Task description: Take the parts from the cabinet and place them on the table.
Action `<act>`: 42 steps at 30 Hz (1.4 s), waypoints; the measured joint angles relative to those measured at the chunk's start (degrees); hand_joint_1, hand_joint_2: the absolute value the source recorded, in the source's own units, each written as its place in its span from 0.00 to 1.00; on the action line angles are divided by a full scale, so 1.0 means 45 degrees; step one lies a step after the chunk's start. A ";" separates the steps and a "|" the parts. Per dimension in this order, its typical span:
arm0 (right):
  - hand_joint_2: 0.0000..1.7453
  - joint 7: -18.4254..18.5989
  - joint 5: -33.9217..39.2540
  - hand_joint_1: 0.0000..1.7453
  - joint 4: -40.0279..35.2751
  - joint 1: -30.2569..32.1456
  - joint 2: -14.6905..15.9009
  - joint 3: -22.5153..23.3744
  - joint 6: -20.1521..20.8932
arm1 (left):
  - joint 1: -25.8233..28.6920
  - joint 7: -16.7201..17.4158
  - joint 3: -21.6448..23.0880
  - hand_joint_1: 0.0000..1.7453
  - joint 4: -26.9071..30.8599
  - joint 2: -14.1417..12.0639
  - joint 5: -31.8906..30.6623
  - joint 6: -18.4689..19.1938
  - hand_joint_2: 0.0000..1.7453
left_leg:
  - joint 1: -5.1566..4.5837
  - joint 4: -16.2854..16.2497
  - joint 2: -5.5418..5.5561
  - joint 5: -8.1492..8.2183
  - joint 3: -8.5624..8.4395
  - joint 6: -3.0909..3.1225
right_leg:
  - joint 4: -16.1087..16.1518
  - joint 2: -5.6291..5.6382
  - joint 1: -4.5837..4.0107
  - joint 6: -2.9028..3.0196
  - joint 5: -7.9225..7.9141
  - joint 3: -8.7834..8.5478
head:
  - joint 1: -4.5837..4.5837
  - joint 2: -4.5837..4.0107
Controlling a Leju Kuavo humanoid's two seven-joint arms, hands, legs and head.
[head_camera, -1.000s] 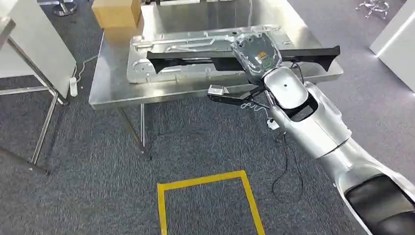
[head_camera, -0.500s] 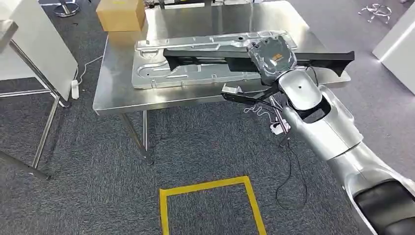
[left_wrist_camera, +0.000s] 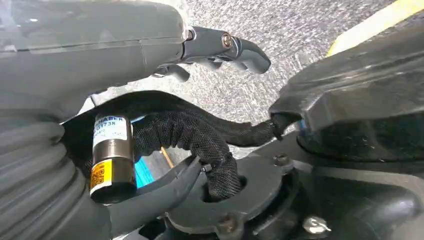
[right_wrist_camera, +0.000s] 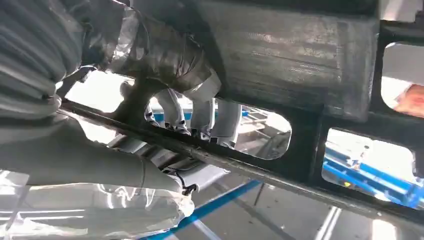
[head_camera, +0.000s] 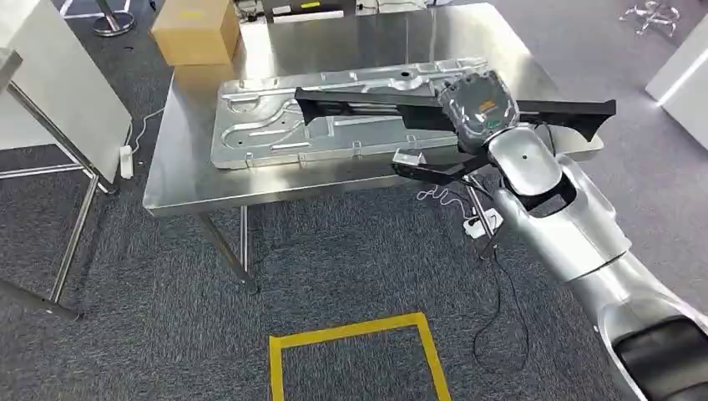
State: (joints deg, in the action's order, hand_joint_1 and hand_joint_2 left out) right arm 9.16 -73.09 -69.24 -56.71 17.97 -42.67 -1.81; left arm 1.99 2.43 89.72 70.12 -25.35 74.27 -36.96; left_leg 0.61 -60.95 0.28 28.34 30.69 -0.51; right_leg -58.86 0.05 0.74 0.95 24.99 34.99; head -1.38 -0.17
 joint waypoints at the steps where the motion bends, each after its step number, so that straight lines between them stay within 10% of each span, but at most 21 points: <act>1: 1.00 0.0000 0.0000 1.00 -0.0005 -0.0007 0.0000 0.0010 -0.0015 | -0.0012 0.0000 0.0000 0.00 0.0024 0.0000 0.0005 0.0000 1.00 | 0.0003 -0.0790 -0.0003 0.0091 0.0437 -0.0028 | 0.0001 0.0002 0.0001 0.0079 0.0097 -0.0099 | -0.0010 0.0000; 4: 1.00 -0.0010 0.0000 1.00 -0.0005 0.0114 -0.0005 0.0010 -0.0029 | -0.0003 0.0000 0.0000 0.00 0.0024 -0.0010 0.0020 -0.0020 1.00 | 0.0000 -0.3190 -0.0001 0.1207 0.2215 -0.0078 | 0.0001 0.0012 -0.0048 0.0125 0.0458 -0.0467 | -0.0005 0.0000; 6: 1.00 -0.0039 -0.0019 1.00 -0.0005 0.0240 -0.0014 0.0005 -0.0048 | 0.0005 -0.0010 0.0000 0.00 0.0034 -0.0010 0.0072 -0.0082 1.00 | -0.0006 -0.2908 -0.0001 0.1187 0.2592 0.0016 | 0.0001 0.0014 -0.0097 0.0131 0.0762 -0.0859 | -0.0005 0.0000; 8: 1.00 -0.0034 -0.0092 1.00 -0.0005 0.0277 -0.0102 0.0000 -0.0073 | 0.0021 -0.0025 0.0000 0.00 0.0058 -0.0024 0.0155 -0.0112 1.00 | -0.0080 -0.1117 0.0002 -0.0048 0.2222 0.0162 | 0.0007 0.0017 -0.0172 0.0120 0.1108 -0.1325 | -0.0005 0.0000; 10: 1.00 -0.0024 -0.0112 1.00 0.0024 0.0339 -0.0141 -0.0019 -0.0156 | 0.0087 -0.0029 0.0024 0.00 0.0063 -0.0146 0.0170 -0.0117 1.00 | -0.0262 0.0380 0.0032 -0.2064 0.2108 0.0515 | 0.0021 0.0004 -0.0145 0.0082 0.1398 -0.1533 | 0.0044 0.0000; 14: 1.00 -0.0010 -0.0375 1.00 0.0010 0.0464 -0.0326 -0.0058 -0.0194 | 0.0060 -0.0054 0.0010 0.00 0.0156 -0.0165 0.0404 -0.0053 1.00 | -0.0353 0.0881 -0.0011 -0.1656 0.1543 0.0702 | 0.0081 0.0061 -0.0120 -0.0289 0.1204 -0.1791 | 0.0034 0.0000; 17: 1.00 0.0131 -0.0875 1.00 0.0132 0.0435 -0.0963 -0.0194 -0.0287 | -0.0013 -0.0151 0.0010 0.00 0.0141 -0.0165 0.0841 0.0243 1.00 | -0.0242 0.1148 -0.0028 -0.1363 0.0939 0.0787 | -0.2153 0.0022 -0.0064 -0.0440 0.0866 -0.0450 | 0.0039 0.0000; 21: 1.00 0.0369 -0.1253 1.00 0.0573 0.0644 -0.2017 -0.0631 -0.0311 | -0.0062 -0.0224 0.0010 0.00 -0.0029 -0.0165 0.1171 0.0675 1.00 | -0.0165 0.1141 0.0013 -0.0696 0.0171 0.0704 | -0.3357 -0.0001 0.0055 -0.0639 0.2610 0.1325 | 0.0039 0.0000; 23: 1.00 0.0364 -0.1354 1.00 0.0743 0.0634 -0.2451 -0.0752 -0.0325 | -0.0071 -0.0224 0.0010 0.00 -0.0169 -0.0165 0.1287 0.0921 1.00 | -0.0097 0.1105 0.0084 -0.0312 -0.0319 0.0631 | -0.2047 -0.0007 0.0098 -0.0569 0.1876 0.1268 | 0.0044 0.0000; 25: 1.00 0.0374 -0.1496 1.00 0.1030 0.0624 -0.2930 -0.0884 -0.0355 | -0.0056 -0.0233 0.0010 0.00 -0.0399 -0.0160 0.1389 0.1244 1.00 | -0.0082 0.1100 0.0128 0.0097 -0.0661 0.0472 | -0.0190 -0.0031 0.0131 -0.0573 -0.0669 0.1040 | 0.0068 0.0000; 28: 1.00 0.0432 -0.1651 1.00 0.1438 0.0658 -0.3760 -0.1185 -0.0418 | -0.0209 -0.0258 0.0010 0.00 -0.0826 -0.0131 0.1540 0.1759 1.00 | -0.0117 0.0900 0.0201 0.0438 -0.1108 0.0124 | -0.0056 0.0038 0.0026 -0.0236 -0.0786 0.0913 | 0.0044 0.0000; 32: 1.00 0.0481 -0.1719 1.00 0.1801 0.0550 -0.4750 -0.1354 -0.0554 | -0.0272 -0.0287 0.0010 0.00 -0.1529 -0.0029 0.1617 0.2229 1.00 | 0.0009 -0.0991 0.0108 0.0197 -0.0126 -0.0097 | 0.0092 0.0063 0.0027 0.0195 -0.0416 0.0336 | 0.0010 0.0000; 35: 1.00 0.0447 -0.1719 1.00 0.2065 0.0653 -0.5120 -0.1559 -0.0593 | -0.0269 -0.0287 0.0010 0.00 -0.1919 0.0082 0.1598 0.2424 1.00 | 0.0011 -0.2934 0.0077 0.1659 0.1575 -0.0265 | 0.0091 0.0065 -0.0016 0.0247 0.0038 -0.0117 | 0.0024 0.0000; 37: 1.00 0.0423 -0.1690 1.00 0.2215 0.0757 -0.5256 -0.1695 -0.0593 | -0.0266 -0.0287 0.0010 0.00 -0.2133 0.0151 0.1598 0.2526 1.00 | 0.0012 -0.2723 0.0051 0.2086 0.1997 -0.0215 | 0.0091 0.0076 -0.0017 0.0227 0.0344 -0.0496 | 0.0019 0.0000; 39: 1.00 0.0408 -0.1651 1.00 0.2337 0.0881 -0.5348 -0.1729 -0.0607 | -0.0249 -0.0287 0.0010 0.00 -0.2317 0.0228 0.1603 0.2545 1.00 | 0.0023 -0.1094 0.0019 0.0929 0.1843 -0.0190 | 0.0089 0.0071 -0.0015 0.0157 0.0743 -0.1023 | 0.0019 0.0000; 41: 1.00 0.0398 -0.1632 1.00 0.2463 0.0956 -0.5367 -0.1748 -0.0612 | -0.0140 -0.0292 0.0015 0.00 -0.2380 0.0277 0.1613 0.2482 1.00 | 0.0011 0.0588 -0.0021 -0.1752 0.1730 -0.0067 | 0.0023 0.0077 -0.0061 0.0041 0.1100 -0.1392 | 0.0034 0.0000; 42: 1.00 0.0398 -0.1598 1.00 0.2502 0.0994 -0.5363 -0.1821 -0.0627 | -0.0177 -0.0292 0.0015 0.00 -0.2399 0.0301 0.1627 0.2400 1.00 | -0.0062 0.0492 -0.0056 -0.1345 0.1642 0.0039 | 0.0052 0.0143 -0.0088 -0.0073 0.1237 -0.1414 | 0.0024 0.0000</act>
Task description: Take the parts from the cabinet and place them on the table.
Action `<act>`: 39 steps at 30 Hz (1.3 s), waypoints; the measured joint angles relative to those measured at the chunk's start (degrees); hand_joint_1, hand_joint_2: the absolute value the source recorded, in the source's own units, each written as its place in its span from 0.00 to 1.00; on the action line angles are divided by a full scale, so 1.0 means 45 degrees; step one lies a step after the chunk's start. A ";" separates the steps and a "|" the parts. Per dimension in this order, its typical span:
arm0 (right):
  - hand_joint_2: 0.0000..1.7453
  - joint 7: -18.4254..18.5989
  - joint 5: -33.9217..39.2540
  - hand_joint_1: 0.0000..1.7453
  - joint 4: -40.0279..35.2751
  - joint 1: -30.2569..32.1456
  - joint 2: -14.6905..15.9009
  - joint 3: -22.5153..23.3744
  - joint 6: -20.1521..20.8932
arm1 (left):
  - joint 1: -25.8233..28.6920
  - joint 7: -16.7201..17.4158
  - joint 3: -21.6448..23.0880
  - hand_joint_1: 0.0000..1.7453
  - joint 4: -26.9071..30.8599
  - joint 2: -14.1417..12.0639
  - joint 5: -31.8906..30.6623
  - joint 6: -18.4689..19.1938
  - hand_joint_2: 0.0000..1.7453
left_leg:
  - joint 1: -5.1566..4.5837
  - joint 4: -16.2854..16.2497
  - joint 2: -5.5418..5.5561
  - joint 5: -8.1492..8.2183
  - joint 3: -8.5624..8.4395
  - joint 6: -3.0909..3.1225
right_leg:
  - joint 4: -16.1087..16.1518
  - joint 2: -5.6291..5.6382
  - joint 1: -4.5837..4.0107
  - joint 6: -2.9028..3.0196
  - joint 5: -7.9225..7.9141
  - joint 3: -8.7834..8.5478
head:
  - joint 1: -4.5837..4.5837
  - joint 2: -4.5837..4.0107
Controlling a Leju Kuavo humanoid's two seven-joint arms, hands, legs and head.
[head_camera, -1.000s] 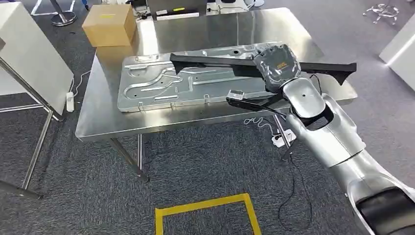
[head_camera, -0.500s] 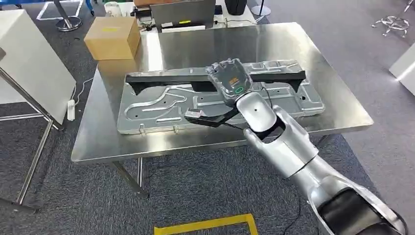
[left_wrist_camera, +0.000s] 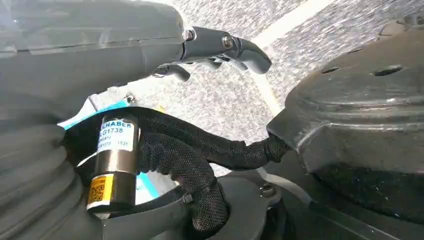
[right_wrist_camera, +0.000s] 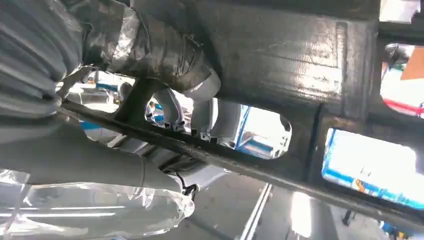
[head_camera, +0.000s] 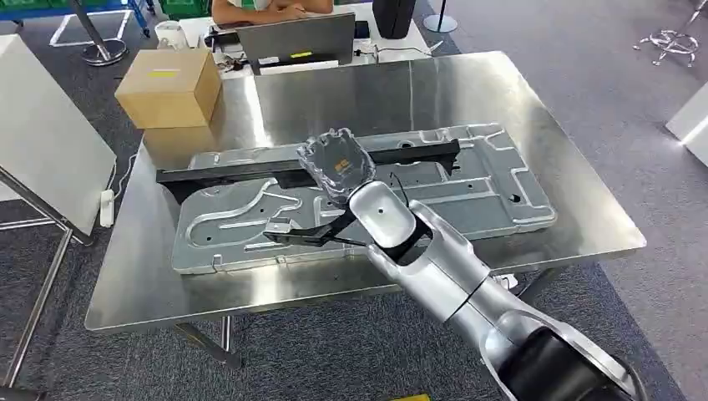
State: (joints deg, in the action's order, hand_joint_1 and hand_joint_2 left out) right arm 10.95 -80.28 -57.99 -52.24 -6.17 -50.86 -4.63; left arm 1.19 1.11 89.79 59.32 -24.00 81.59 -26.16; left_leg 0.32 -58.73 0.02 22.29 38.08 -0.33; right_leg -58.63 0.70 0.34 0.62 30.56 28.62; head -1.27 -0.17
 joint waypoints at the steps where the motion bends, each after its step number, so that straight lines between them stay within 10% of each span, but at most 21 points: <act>1: 1.00 0.0000 0.0015 1.00 0.0033 0.0024 -0.0014 -0.0023 0.0005 | 0.0001 -0.0010 -0.0004 0.00 -0.0005 0.0014 0.0000 -0.0071 1.00 | -0.0037 -0.0033 0.0051 -0.0129 -0.0057 0.0100 | 0.0049 -0.0024 0.0003 -0.0102 0.0093 -0.0084 | 0.0006 0.0000; 5: 1.00 -0.0063 0.0209 1.00 0.0078 0.0020 0.0044 -0.0034 -0.0092 | -0.0028 -0.0263 -0.0010 0.00 0.0029 0.0019 0.0278 -0.0200 1.00 | 0.0065 0.0106 0.0024 0.0049 -0.0379 0.0362 | -0.0310 -0.0045 0.0024 -0.0324 0.0483 -0.0116 | 0.0015 0.0000; 8: 1.00 -0.0073 0.0257 1.00 0.0253 0.0305 0.0292 -0.0034 -0.0408 | 0.0011 -0.0627 -0.0010 0.00 0.0229 0.0015 0.0710 -0.0438 1.00 | 0.0045 0.0122 0.0035 0.0285 -0.0555 0.0515 | -0.3316 -0.0086 0.0018 -0.0392 0.1425 0.1796 | 0.0005 0.0000; 10: 1.00 -0.0087 0.0267 1.00 0.0422 0.0610 0.0485 -0.0034 -0.0437 | 0.0086 -0.0704 -0.0010 0.00 0.0316 0.0015 0.0811 -0.0520 1.00 | 0.0002 0.0118 0.0089 0.0472 -0.0757 0.0530 | -0.4092 -0.0084 -0.0009 -0.0331 0.1063 0.2744 | 0.0010 0.0000; 13: 1.00 -0.0107 0.0272 1.00 0.0578 0.0724 0.0603 -0.0034 -0.0451 | 0.0095 -0.0816 -0.0010 0.00 0.0437 0.0010 0.0928 -0.0535 1.00 | -0.0151 0.0121 0.0125 0.0762 -0.1171 0.0544 | -0.1236 -0.0084 -0.0174 0.0082 -0.1332 0.2147 | 0.0010 0.0000; 14: 1.00 -0.0107 0.0282 1.00 0.0607 0.0727 0.0637 -0.0029 -0.0491 | 0.0101 -0.0879 -0.0010 0.00 0.0496 0.0015 0.0971 -0.0559 1.00 | -0.0145 0.0144 0.0114 0.0848 -0.1219 0.0545 | -0.0450 -0.0084 -0.0308 0.0315 -0.1661 0.1957 | 0.0005 0.0000; 16: 1.00 -0.0092 0.0321 1.00 0.0675 0.0740 0.0695 -0.0029 -0.0539 | 0.0092 -0.1089 -0.0005 0.00 0.0627 -0.0015 0.1044 -0.0754 1.00 | -0.0142 0.0124 0.0121 0.0929 -0.1217 0.0449 | -0.0056 -0.0131 -0.0350 0.0397 -0.1436 0.1673 | 0.0005 0.0000; 17: 1.00 -0.0073 0.0350 1.00 0.0714 0.0800 0.0762 -0.0010 -0.0597 | 0.0101 -0.1190 -0.0005 0.00 0.0719 -0.0029 0.1073 -0.0870 1.00 | -0.0172 0.0082 0.0103 0.0952 -0.1202 0.0483 | -0.0031 -0.0098 -0.0309 0.0120 -0.1476 0.1678 | -0.0025 0.0000; 23: 1.00 -0.0034 0.0447 1.00 0.1234 0.1268 0.1283 0.0194 -0.1341 | 0.0184 -0.1554 -0.0005 0.00 0.1268 -0.0331 0.1127 -0.0991 1.00 | -0.0151 0.0173 0.0082 0.1010 -0.1289 0.0423 | -0.0028 -0.0083 -0.0323 0.0185 -0.1379 0.1650 | -0.0015 0.0000; 24: 0.00 -0.0034 0.0447 0.00 0.1385 0.1355 0.1356 0.0238 -0.1462 | 0.0196 -0.1574 -0.0005 0.00 0.1356 -0.0355 0.1132 -0.0996 1.00 | -0.0151 0.0187 0.0082 0.1017 -0.1300 0.0413 | -0.0028 -0.0082 -0.0323 0.0200 -0.1367 0.1642 | -0.0019 0.0000; 31: 0.00 -0.0014 0.0384 0.00 0.2045 0.1786 0.1793 0.0549 -0.1879 | 0.0258 -0.1472 -0.0005 0.00 0.1729 -0.0617 0.1122 -0.1059 1.00 | -0.0150 0.0223 0.0082 0.1024 -0.1354 0.0389 | -0.0030 -0.0079 -0.0325 0.0217 -0.1357 0.1604 | -0.0019 0.0000; 32: 0.00 0.0015 0.0364 0.00 0.2098 0.1854 0.1841 0.0593 -0.1948 | 0.0264 -0.1457 -0.0005 0.00 0.1783 -0.0636 0.1122 -0.1118 0.00 | -0.0150 0.0223 0.0082 0.1023 -0.1359 0.0387 | -0.0030 -0.0078 -0.0325 0.0218 -0.1358 0.1601 | -0.0015 0.0000; 39: 0.00 0.0044 0.0180 0.00 0.2404 0.2069 0.2074 0.0932 -0.2151 | 0.0348 -0.1457 -0.0005 0.00 0.2225 -0.0850 0.1136 -0.1312 0.00 | -0.0149 0.0223 0.0080 0.1022 -0.1385 0.0386 | -0.0033 -0.0079 -0.0299 0.0217 -0.1358 0.1573 | -0.0015 0.0000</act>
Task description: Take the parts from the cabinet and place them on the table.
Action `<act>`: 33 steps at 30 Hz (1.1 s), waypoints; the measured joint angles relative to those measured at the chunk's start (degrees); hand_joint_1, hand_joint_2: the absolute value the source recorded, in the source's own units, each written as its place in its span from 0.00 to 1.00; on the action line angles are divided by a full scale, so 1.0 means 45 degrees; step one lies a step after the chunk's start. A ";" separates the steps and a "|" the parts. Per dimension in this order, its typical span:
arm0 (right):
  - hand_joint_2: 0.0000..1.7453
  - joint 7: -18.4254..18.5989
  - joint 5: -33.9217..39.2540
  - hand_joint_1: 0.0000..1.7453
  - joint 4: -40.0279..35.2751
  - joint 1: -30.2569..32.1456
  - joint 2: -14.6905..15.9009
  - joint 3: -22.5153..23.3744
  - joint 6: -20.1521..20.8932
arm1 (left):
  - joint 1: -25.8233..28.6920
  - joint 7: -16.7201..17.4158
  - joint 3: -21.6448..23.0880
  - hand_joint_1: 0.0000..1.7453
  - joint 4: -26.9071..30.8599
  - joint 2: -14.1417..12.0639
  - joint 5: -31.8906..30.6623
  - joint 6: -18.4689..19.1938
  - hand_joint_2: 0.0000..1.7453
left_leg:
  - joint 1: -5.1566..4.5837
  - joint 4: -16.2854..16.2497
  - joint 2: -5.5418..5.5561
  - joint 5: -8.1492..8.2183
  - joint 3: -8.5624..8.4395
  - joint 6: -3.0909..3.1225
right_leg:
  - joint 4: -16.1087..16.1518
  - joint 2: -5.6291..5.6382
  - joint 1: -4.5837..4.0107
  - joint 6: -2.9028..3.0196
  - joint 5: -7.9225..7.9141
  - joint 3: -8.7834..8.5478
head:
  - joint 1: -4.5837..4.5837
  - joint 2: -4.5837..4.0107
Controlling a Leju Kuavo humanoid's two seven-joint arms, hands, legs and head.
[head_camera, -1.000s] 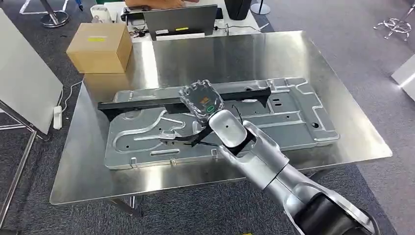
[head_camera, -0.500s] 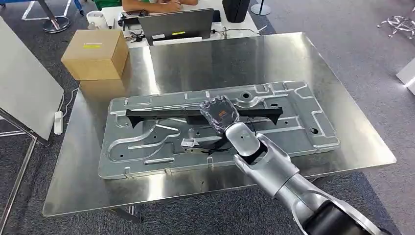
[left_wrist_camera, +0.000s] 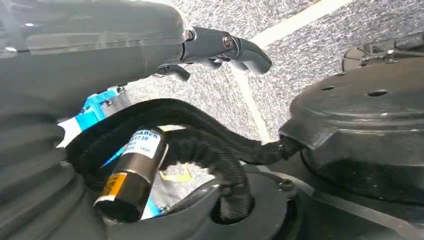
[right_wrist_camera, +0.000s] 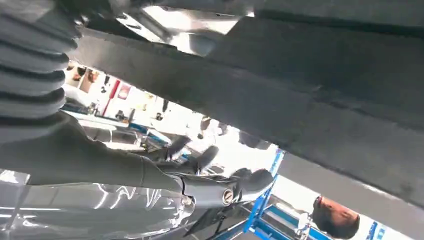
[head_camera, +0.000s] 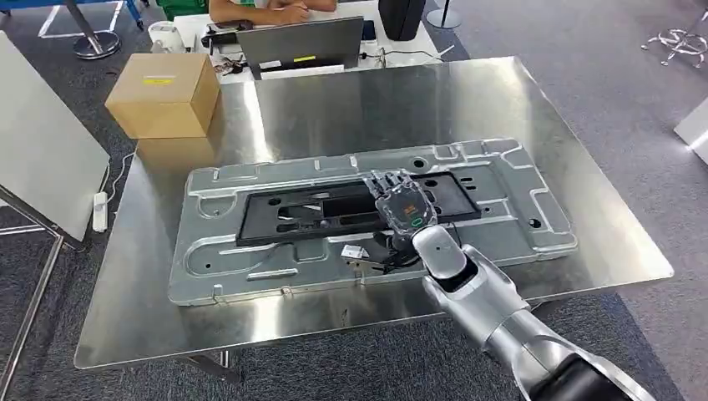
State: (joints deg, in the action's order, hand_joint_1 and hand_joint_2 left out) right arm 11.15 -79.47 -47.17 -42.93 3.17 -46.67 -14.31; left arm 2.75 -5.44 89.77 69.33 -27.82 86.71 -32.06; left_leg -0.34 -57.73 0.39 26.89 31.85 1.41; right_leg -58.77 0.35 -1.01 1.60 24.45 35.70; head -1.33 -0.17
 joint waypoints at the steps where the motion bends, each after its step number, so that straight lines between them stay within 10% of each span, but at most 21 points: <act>1: 0.00 -0.0005 -0.0015 0.00 0.0025 0.0002 0.0005 0.0040 -0.0020 | 0.0004 0.0000 0.0000 0.00 0.0024 -0.0025 0.0000 0.0000 0.00 | -0.0001 0.0000 0.0000 0.0000 0.0000 0.0000 | 0.0000 0.0000 0.0006 0.0000 0.0000 -0.0001 | 0.0000 0.0000; 13: 0.00 -0.0413 -0.0195 0.00 -0.0507 0.0324 0.0039 0.0482 -0.0361 | -0.0012 -0.0054 -0.0005 0.00 0.0242 -0.0170 0.0005 0.0058 0.00 | -0.0015 -0.0004 -0.0002 0.0004 -0.0007 0.0006 | 0.0002 -0.0007 0.0027 -0.0004 0.0000 -0.0022 | 0.0000 0.0000; 25: 0.00 -0.2195 0.0678 0.00 -0.7671 0.2907 0.0543 -0.0819 -0.2879 | 0.0094 0.0156 0.0000 0.00 0.0500 -0.0229 -0.0092 -0.0359 0.00 | -0.0097 -0.0009 0.0004 -0.0032 -0.0044 0.0207 | 0.0062 -0.0010 0.0083 -0.0213 -0.0057 -0.0104 | 0.0000 0.0000; 27: 0.00 -0.2288 0.0933 0.00 -0.8414 0.3270 0.0846 -0.1088 -0.3217 | 0.0102 0.0150 -0.0005 0.00 0.0588 -0.0224 -0.0102 -0.0359 0.00 | 0.0063 0.0248 -0.0057 -0.0224 -0.0133 0.0312 | -0.0318 -0.0002 0.0041 -0.0335 0.0469 0.0014 | 0.0020 0.0000; 30: 0.00 -0.2375 0.1121 0.00 -0.9155 0.3665 0.1297 -0.1460 -0.3342 | 0.0143 0.0146 -0.0005 0.00 0.0622 -0.0219 -0.0102 -0.0364 0.00 | 0.0063 0.0220 -0.0085 -0.0266 -0.0024 0.0349 | -0.3118 -0.0013 0.0185 -0.0498 0.2095 0.1078 | 0.0020 0.0000; 33: 0.00 -0.2448 0.1224 0.00 -0.9511 0.3953 0.1535 -0.1573 -0.3401 | 0.0161 0.0151 -0.0005 0.00 0.0626 -0.0219 -0.0112 -0.0442 0.00 | 0.0072 0.0082 -0.0097 -0.0302 0.0133 0.0318 | -0.3252 -0.0024 0.0298 -0.0568 0.1768 0.0842 | 0.0020 0.0000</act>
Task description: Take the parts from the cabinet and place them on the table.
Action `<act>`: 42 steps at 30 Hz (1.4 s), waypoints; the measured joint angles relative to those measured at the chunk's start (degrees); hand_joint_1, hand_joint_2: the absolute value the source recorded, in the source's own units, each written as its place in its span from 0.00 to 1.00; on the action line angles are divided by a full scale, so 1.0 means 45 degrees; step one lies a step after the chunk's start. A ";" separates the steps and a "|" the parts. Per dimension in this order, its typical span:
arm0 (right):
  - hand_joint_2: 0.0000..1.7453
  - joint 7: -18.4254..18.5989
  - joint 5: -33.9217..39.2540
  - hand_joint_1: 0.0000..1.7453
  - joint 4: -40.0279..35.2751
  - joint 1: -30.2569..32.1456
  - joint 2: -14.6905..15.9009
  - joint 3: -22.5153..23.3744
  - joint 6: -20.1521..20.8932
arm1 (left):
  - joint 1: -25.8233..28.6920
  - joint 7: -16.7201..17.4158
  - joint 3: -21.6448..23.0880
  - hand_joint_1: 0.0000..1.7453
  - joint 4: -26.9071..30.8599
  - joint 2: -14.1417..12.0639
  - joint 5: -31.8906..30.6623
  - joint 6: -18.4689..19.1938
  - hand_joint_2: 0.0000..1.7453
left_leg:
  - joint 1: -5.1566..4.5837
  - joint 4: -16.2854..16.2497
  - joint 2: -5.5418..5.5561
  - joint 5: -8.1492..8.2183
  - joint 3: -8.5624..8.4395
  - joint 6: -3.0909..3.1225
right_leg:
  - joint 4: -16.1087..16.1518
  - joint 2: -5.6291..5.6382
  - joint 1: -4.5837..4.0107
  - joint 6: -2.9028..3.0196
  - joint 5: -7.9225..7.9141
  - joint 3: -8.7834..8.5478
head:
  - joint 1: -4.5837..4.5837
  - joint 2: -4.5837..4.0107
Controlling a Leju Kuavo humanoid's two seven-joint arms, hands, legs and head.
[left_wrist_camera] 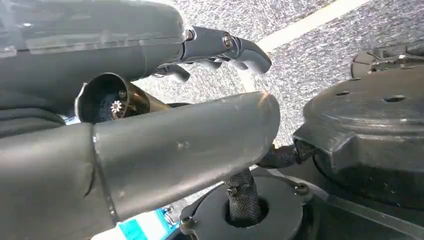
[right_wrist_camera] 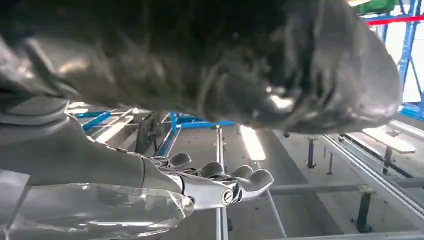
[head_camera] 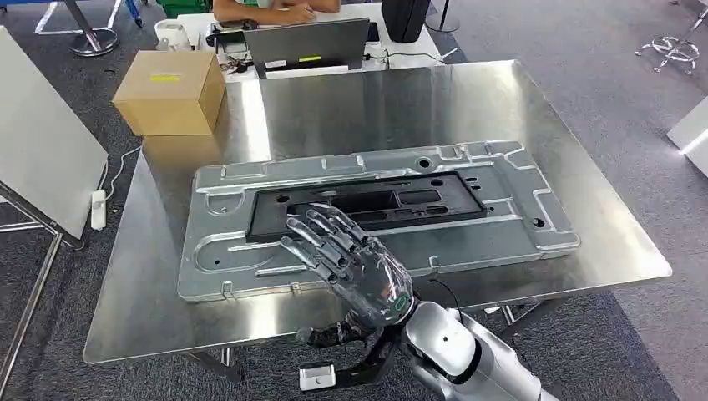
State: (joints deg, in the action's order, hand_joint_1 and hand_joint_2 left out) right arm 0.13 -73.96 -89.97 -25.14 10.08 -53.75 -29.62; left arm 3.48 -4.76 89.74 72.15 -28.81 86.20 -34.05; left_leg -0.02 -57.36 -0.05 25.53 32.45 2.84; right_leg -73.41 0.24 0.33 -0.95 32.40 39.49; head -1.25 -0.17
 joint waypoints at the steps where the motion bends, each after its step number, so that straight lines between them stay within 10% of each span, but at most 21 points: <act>1: 0.00 -0.0053 0.0088 0.00 -0.0131 0.0100 0.0082 -0.0010 -0.0068 | 0.0001 0.0000 0.0000 0.00 0.0034 0.0000 0.0000 -0.0044 0.00 | 0.0002 -0.0063 0.0003 0.0000 0.0050 -0.0010 | 0.0957 -0.0010 0.0022 0.0010 -0.0472 -0.0606 | 0.0005 0.0000; 3: 0.00 -0.0200 0.0404 0.00 -0.0340 0.0368 0.0296 0.0000 -0.0170 | 0.0010 -0.0005 0.0000 0.00 0.0151 0.0000 -0.0005 -0.0180 0.00 | 0.0010 -0.0220 0.0018 0.0018 0.0154 -0.0070 | 0.3209 -0.0049 0.0015 0.0107 -0.0761 -0.1869 | 0.0005 0.0000; 8: 0.00 -0.1184 0.1753 0.00 -0.0466 0.2190 0.0985 0.0339 -0.0421 | 0.0195 -0.0281 0.0010 0.00 0.0698 -0.0043 0.0024 -0.0878 0.00 | -0.0047 -0.0207 0.0102 -0.0131 0.0202 -0.0480 | 0.3378 -0.0065 -0.0018 0.0432 -0.1077 -0.1821 | 0.0009 0.0000; 12: 0.00 -0.1481 0.1802 0.00 -0.0364 0.3387 0.1272 0.0476 -0.0685 | 0.0310 -0.0364 0.0010 0.00 0.1069 -0.0092 0.0034 -0.1093 0.00 | 0.0130 -0.2915 0.0077 0.2141 0.1128 -0.0741 | 0.3378 -0.0144 0.0004 0.0689 -0.1430 -0.1379 | 0.0000 0.0000; 14: 0.00 -0.1496 0.1875 0.00 -0.0339 0.3657 0.1340 0.0515 -0.0636 | 0.0306 -0.0423 0.0010 0.00 0.1137 -0.0117 0.0039 -0.1093 0.00 | 0.0166 -0.4008 0.0074 0.2531 0.1324 -0.0831 | 0.3285 -0.0147 0.0007 0.0645 -0.1582 -0.1082 | 0.0000 0.0000; 17: 0.00 -0.1510 0.2414 0.00 -0.0232 0.4475 0.1384 0.0846 -0.0262 | 0.0332 -0.0534 0.0010 0.00 0.1341 -0.0199 0.0058 -0.1205 0.00 | 0.0239 -0.1768 0.0064 0.1325 -0.0357 -0.0876 | 0.3108 -0.0165 0.0057 0.0490 -0.1760 -0.0707 | -0.0010 0.0000; 19: 0.00 -0.1321 0.2959 0.00 0.0069 0.5183 0.1442 0.1064 -0.0408 | 0.0350 -0.0583 0.0010 0.00 0.1569 -0.0291 0.0087 -0.1293 0.00 | 0.0197 0.0077 0.0109 0.1458 -0.1546 -0.0836 | 0.2977 -0.0195 0.0033 0.0330 -0.1867 -0.0550 | -0.0015 0.0000; 24: 0.00 0.0046 0.5081 0.00 0.2041 0.6397 0.1767 0.0866 -0.1858 | 0.0547 -0.0709 0.0019 0.00 0.2078 -0.0592 0.0112 -0.1297 0.00 | 0.0180 0.0087 0.0047 0.0903 -0.1128 -0.0334 | 0.2974 -0.0115 0.0116 -0.0095 -0.2056 -0.0548 | -0.0009 0.0000; 28: 0.00 -0.0196 0.7151 0.00 0.4462 0.6869 0.1616 0.0592 -0.2195 | 0.0643 -0.0714 0.0010 0.00 0.2291 -0.0776 0.0117 -0.1297 0.00 | 0.0104 0.0072 -0.0033 0.0406 -0.0445 -0.0082 | 0.0112 -0.0069 0.0115 -0.0170 0.0721 0.0198 | 0.0005 0.0000; 31: 0.00 -0.0971 0.8905 0.00 0.7174 0.7226 0.0988 0.0916 -0.2157 | 0.0818 -0.0719 -0.0044 0.00 0.2327 -0.0840 0.0117 -0.1297 0.00 | 0.0021 -0.0009 -0.0023 0.0053 0.0049 -0.0106 | -0.0108 -0.0068 0.0107 -0.0114 -0.0038 -0.0540 | 0.0010 0.0000; 33: 0.00 -0.2033 1.0560 0.00 0.9387 0.6839 0.0430 0.1435 -0.1741 | 0.0946 -0.0861 -0.0122 0.00 0.2346 -0.0860 0.0117 -0.1297 0.00 | -0.0018 -0.0061 -0.0035 -0.0155 0.0331 -0.0167 | 0.1797 -0.0070 0.0039 0.0094 -0.0619 -0.2007 | 0.0005 0.0000; 35: 0.00 -0.2842 1.2694 0.00 1.2434 0.6536 -0.0288 0.2878 -0.0362 | 0.0923 -0.1317 -0.0136 0.00 0.2351 -0.1030 0.0117 -0.1302 0.00 | -0.0103 -0.0172 -0.0066 -0.0305 0.0476 -0.0263 | 0.3708 -0.0084 -0.0053 0.0256 -0.0099 -0.3244 | 0.0000 0.0000; 39: 0.00 -0.0987 1.4392 0.00 1.5506 0.6111 -0.0895 0.4392 0.2538 | 0.0880 -0.1340 -0.0097 0.00 0.2609 -0.1516 0.0097 -0.1292 0.00 | -0.0026 -0.0151 -0.0070 -0.0655 0.0557 -0.0592 | 0.3880 -0.0126 -0.0049 0.0530 -0.0479 -0.2953 | 0.0025 0.0000; 42: 0.00 0.2083 1.5951 0.00 1.6639 0.5969 -0.1107 0.5836 0.4845 | 0.0786 -0.0934 -0.0063 0.00 0.2662 -0.1719 -0.0043 -0.1201 0.00 | 0.0103 -0.1846 -0.0033 0.1604 0.1038 -0.0800 | 0.3885 -0.0255 -0.0027 0.0715 -0.0894 -0.2472 | 0.0000 0.0000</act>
State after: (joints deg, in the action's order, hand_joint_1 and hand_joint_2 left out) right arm 9.50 -2.18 -15.09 1.73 5.10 -27.49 -7.82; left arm 7.02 -8.97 89.46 84.13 -36.54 86.01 -39.45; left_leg 0.44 -65.67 -0.20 32.75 37.12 -0.76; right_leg -55.92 -0.91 0.21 2.26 28.38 28.37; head -1.25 -0.17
